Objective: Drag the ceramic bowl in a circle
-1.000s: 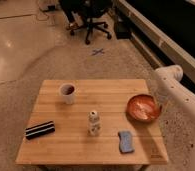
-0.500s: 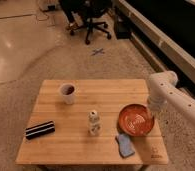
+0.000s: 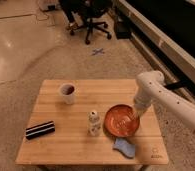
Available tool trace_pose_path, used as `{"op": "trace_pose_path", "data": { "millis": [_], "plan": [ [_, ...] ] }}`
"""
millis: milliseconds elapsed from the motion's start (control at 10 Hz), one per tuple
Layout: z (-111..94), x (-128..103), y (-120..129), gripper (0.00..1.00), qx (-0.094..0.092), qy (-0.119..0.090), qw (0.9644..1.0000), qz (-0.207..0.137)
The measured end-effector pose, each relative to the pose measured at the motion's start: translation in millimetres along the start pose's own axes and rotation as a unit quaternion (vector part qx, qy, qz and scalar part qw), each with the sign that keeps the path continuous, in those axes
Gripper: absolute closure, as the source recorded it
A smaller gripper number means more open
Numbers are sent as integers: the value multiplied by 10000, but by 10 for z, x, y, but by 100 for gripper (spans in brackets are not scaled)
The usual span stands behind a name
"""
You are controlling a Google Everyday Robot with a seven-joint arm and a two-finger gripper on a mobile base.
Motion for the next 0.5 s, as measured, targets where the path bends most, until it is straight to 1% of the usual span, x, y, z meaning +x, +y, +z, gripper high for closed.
{"op": "trace_pose_path", "data": {
  "millis": [200, 300, 500],
  "plan": [
    [18, 251, -221, 100, 95, 132, 9996, -234],
    [14, 435, -337, 100, 144, 244, 9990, -351],
    [-11, 656, -445, 100, 186, 394, 9980, -450]
  ]
}}
